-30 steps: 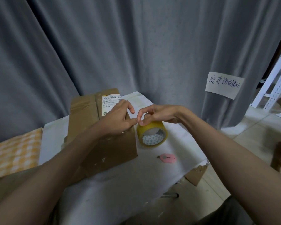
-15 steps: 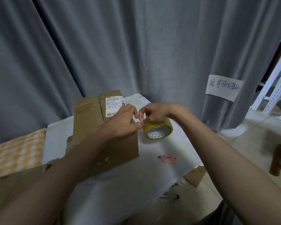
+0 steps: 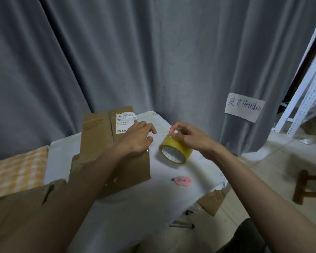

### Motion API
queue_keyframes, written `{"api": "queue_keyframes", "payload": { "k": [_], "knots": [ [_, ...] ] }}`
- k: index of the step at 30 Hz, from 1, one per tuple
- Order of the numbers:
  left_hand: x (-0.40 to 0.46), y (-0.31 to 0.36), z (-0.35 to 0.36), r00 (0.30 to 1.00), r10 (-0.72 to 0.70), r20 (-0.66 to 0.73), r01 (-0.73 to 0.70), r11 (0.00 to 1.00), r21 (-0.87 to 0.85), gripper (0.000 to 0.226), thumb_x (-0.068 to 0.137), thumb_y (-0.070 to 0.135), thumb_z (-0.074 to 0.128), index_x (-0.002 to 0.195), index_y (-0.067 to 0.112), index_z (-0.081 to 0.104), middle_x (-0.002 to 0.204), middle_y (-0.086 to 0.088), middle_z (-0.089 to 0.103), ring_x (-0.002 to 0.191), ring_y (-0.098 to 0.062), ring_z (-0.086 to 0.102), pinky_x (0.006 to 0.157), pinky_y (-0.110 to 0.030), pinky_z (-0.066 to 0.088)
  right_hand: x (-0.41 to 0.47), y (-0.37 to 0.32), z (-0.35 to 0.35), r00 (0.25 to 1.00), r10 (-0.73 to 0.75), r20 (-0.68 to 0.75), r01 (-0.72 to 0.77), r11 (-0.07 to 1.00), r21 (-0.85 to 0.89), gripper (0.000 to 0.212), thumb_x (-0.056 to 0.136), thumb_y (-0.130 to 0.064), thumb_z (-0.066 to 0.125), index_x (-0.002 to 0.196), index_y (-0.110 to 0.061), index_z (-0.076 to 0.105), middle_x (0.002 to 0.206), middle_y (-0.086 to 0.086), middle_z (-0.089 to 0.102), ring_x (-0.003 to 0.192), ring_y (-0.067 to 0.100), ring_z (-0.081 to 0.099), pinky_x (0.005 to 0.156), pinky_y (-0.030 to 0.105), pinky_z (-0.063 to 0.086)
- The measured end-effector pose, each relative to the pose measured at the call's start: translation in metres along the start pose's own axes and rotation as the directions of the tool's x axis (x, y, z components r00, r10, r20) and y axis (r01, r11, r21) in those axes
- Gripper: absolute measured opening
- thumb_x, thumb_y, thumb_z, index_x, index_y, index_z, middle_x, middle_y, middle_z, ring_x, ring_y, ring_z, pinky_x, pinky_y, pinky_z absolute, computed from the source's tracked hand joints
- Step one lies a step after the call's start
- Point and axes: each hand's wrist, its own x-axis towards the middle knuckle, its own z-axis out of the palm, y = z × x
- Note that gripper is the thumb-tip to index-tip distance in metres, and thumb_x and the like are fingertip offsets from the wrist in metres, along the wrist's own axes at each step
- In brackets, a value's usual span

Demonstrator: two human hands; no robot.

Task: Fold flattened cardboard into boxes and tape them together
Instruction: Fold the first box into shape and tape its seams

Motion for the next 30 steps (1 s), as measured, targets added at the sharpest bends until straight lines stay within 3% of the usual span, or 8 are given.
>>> {"api": "queue_keyframes", "payload": {
  "k": [2, 5, 8, 14, 19, 25, 27, 30],
  "knots": [
    [0.000, 0.008, -0.008, 0.997, 0.004, -0.077, -0.017, 0.985, -0.172, 0.026, 0.101, 0.032, 0.050, 0.116, 0.017, 0.066, 0.122, -0.001, 0.059, 0.110, -0.015, 0.053, 0.098, -0.037, 0.041, -0.012, 0.000, 0.001, 1.000, -0.010, 0.002, 0.010, 0.994, 0.111, 0.008, 0.098, -0.018, 0.059, 0.098, -0.023, 0.065, 0.079, 0.006, 0.050, 0.072, 0.013, 0.044, 0.062, 0.028, 0.034],
    [-0.006, 0.025, -0.018, 0.990, 0.041, -0.133, -0.085, 0.935, -0.343, 0.027, 0.094, 0.043, 0.061, 0.095, 0.020, 0.076, 0.096, 0.007, 0.072, 0.082, -0.005, 0.062, 0.081, -0.029, 0.048, -0.023, -0.001, 0.006, 0.999, -0.025, -0.024, 0.029, 0.977, 0.212, 0.008, 0.096, -0.020, 0.063, 0.101, -0.025, 0.066, 0.082, 0.006, 0.053, 0.077, 0.014, 0.047, 0.069, 0.032, 0.036],
    [-0.010, 0.041, -0.018, 0.987, 0.053, -0.154, -0.109, 0.918, -0.382, 0.008, 0.083, 0.024, 0.078, 0.084, 0.017, 0.077, 0.080, 0.006, 0.073, 0.076, -0.008, 0.065, 0.072, -0.025, 0.052, -0.028, 0.002, 0.011, 0.999, -0.028, -0.045, 0.040, 0.951, 0.306, 0.014, 0.093, -0.016, 0.067, 0.103, -0.025, 0.065, 0.082, 0.002, 0.055, 0.077, 0.012, 0.053, 0.074, 0.031, 0.041],
    [-0.009, 0.059, -0.015, 0.968, -0.085, -0.235, 0.012, 0.956, -0.293, 0.002, 0.083, 0.015, 0.077, 0.082, 0.016, 0.078, 0.078, 0.004, 0.072, 0.075, -0.010, 0.065, 0.076, -0.032, 0.055, -0.032, 0.014, 0.019, 0.979, 0.019, -0.204, 0.041, 0.958, 0.285, 0.042, 0.089, -0.016, 0.074, 0.120, -0.041, 0.061, 0.074, -0.007, 0.059, 0.067, -0.002, 0.057, 0.061, 0.011, 0.047],
    [-0.013, 0.078, -0.005, 0.960, -0.001, -0.282, -0.033, 0.993, -0.115, 0.008, 0.082, 0.018, 0.074, 0.076, 0.024, 0.075, 0.074, 0.010, 0.067, 0.075, -0.012, 0.064, 0.068, -0.027, 0.049, -0.030, 0.019, 0.023, 0.928, -0.019, -0.371, 0.059, 0.993, 0.098, 0.022, 0.087, -0.011, 0.073, 0.101, -0.024, 0.061, 0.078, 0.001, 0.063, 0.061, 0.006, 0.054, 0.057, 0.023, 0.047],
    [-0.010, 0.061, -0.015, 0.966, -0.094, -0.240, 0.014, 0.948, -0.317, 0.009, 0.078, 0.015, 0.080, 0.073, 0.023, 0.078, 0.058, 0.019, 0.063, 0.063, 0.007, 0.061, 0.059, -0.005, 0.040, -0.033, 0.022, 0.016, 0.956, -0.077, -0.284, 0.111, 0.988, 0.106, 0.018, 0.088, -0.009, 0.072, 0.092, -0.018, 0.058, 0.075, -0.008, 0.057, 0.058, 0.006, 0.048, 0.055, 0.019, 0.041],
    [-0.008, 0.057, -0.014, 0.974, -0.133, -0.185, 0.062, 0.936, -0.346, 0.009, 0.080, 0.020, 0.080, 0.072, 0.024, 0.078, 0.060, 0.018, 0.065, 0.062, 0.007, 0.061, 0.058, -0.006, 0.038, -0.036, 0.022, 0.013, 0.966, -0.121, -0.229, 0.147, 0.984, 0.101, 0.017, 0.089, -0.008, 0.072, 0.095, -0.016, 0.058, 0.079, -0.002, 0.056, 0.059, 0.008, 0.045, 0.056, 0.022, 0.039],
    [-0.003, 0.056, -0.011, 0.979, -0.170, -0.116, 0.121, 0.930, -0.347, 0.004, 0.078, 0.025, 0.082, 0.077, 0.022, 0.080, 0.071, 0.009, 0.073, 0.069, -0.001, 0.063, 0.066, -0.020, 0.045, -0.040, 0.021, 0.012, 0.972, -0.165, -0.168, 0.182, 0.979, 0.093, 0.016, 0.090, -0.008, 0.070, 0.098, -0.015, 0.057, 0.084, 0.006, 0.056, 0.063, 0.013, 0.042, 0.060, 0.027, 0.038]
  ]
}}
